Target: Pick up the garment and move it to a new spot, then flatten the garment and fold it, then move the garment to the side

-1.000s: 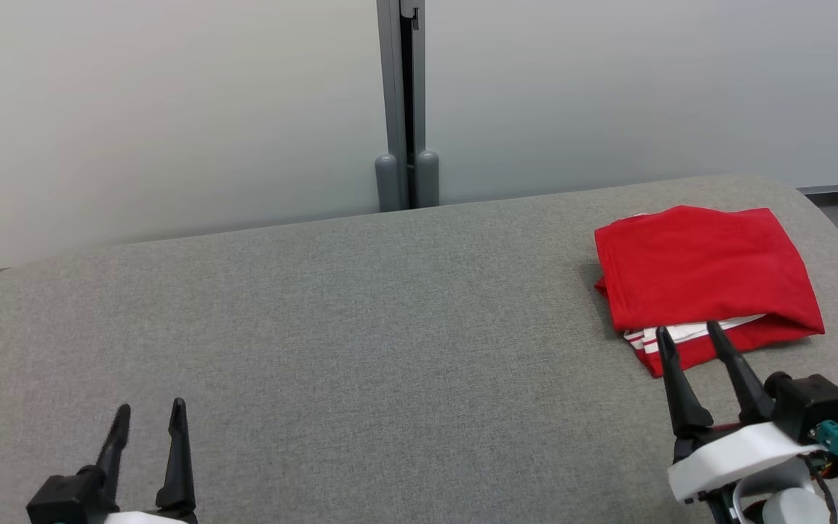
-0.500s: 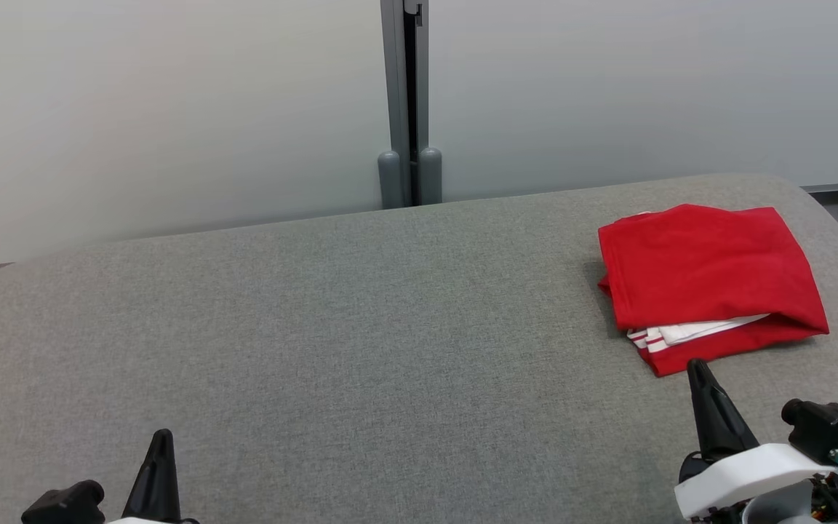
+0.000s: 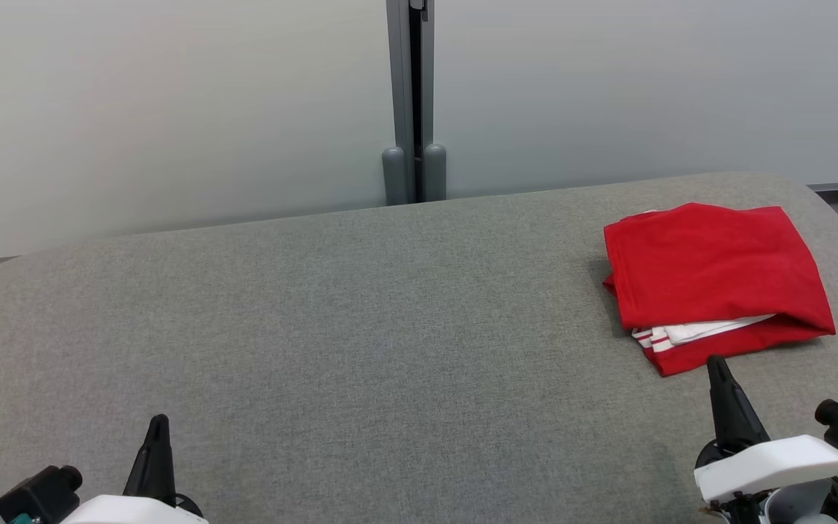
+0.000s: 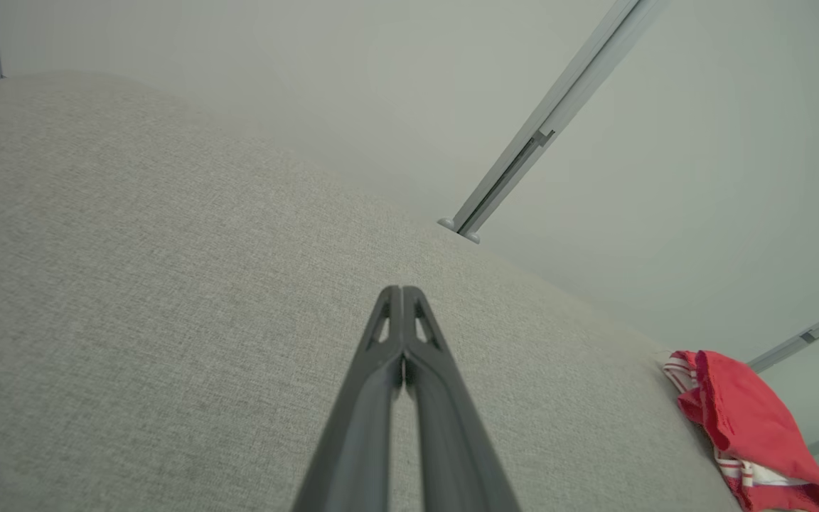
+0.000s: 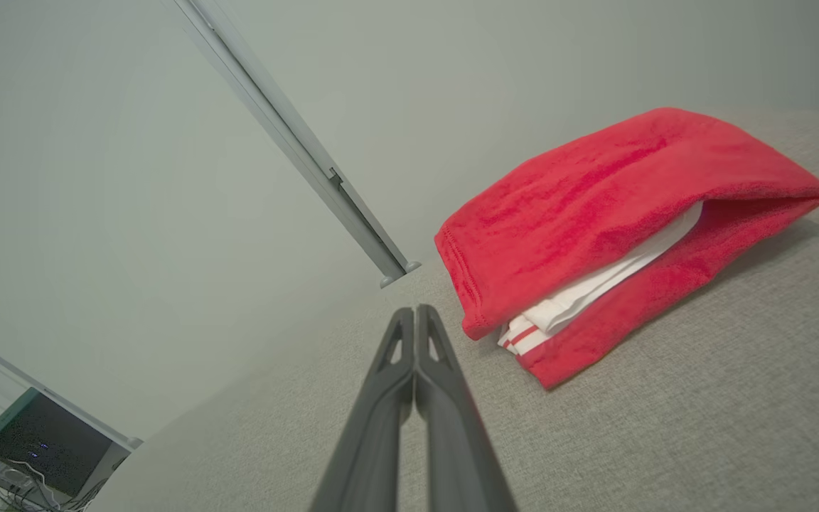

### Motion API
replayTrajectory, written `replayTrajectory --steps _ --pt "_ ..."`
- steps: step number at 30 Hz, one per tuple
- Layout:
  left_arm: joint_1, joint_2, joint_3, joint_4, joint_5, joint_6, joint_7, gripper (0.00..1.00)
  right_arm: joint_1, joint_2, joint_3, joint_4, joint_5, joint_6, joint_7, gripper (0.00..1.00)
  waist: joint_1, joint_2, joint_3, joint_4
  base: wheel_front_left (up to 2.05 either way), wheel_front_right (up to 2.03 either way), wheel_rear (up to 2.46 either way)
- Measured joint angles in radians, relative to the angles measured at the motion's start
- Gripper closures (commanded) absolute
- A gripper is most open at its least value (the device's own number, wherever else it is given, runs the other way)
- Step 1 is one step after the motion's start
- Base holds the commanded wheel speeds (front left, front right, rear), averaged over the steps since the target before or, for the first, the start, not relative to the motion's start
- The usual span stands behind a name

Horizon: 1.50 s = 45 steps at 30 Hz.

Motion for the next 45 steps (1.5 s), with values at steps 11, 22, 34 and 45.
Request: replayTrajectory --steps 11,22,34,45 --pt "-0.025 -0.025 0.038 0.009 -0.126 -0.035 0.040 1.00 -0.008 0.010 -0.033 -0.009 0.146 0.000 0.028 1.00 0.0001 0.0000 0.006 0.006 0.00 0.00 0.00" --pt "-0.050 -0.047 0.073 0.018 -0.239 -0.069 0.075 1.00 -0.009 0.021 -0.061 -0.019 0.276 0.000 0.059 1.00 0.0000 0.0000 0.011 0.012 0.00 0.00 0.00" --pt "-0.078 -0.065 0.106 0.024 -0.349 -0.098 0.112 1.00 -0.012 0.029 -0.090 -0.028 0.402 0.000 0.088 1.00 0.0000 0.0000 0.017 0.019 0.00 0.00 0.00" --pt "-0.099 -0.086 0.137 0.032 -0.443 -0.127 0.144 1.00 -0.014 0.037 -0.116 -0.035 0.516 0.000 0.113 1.00 0.0000 0.0000 0.023 0.026 0.00 0.00 0.00"
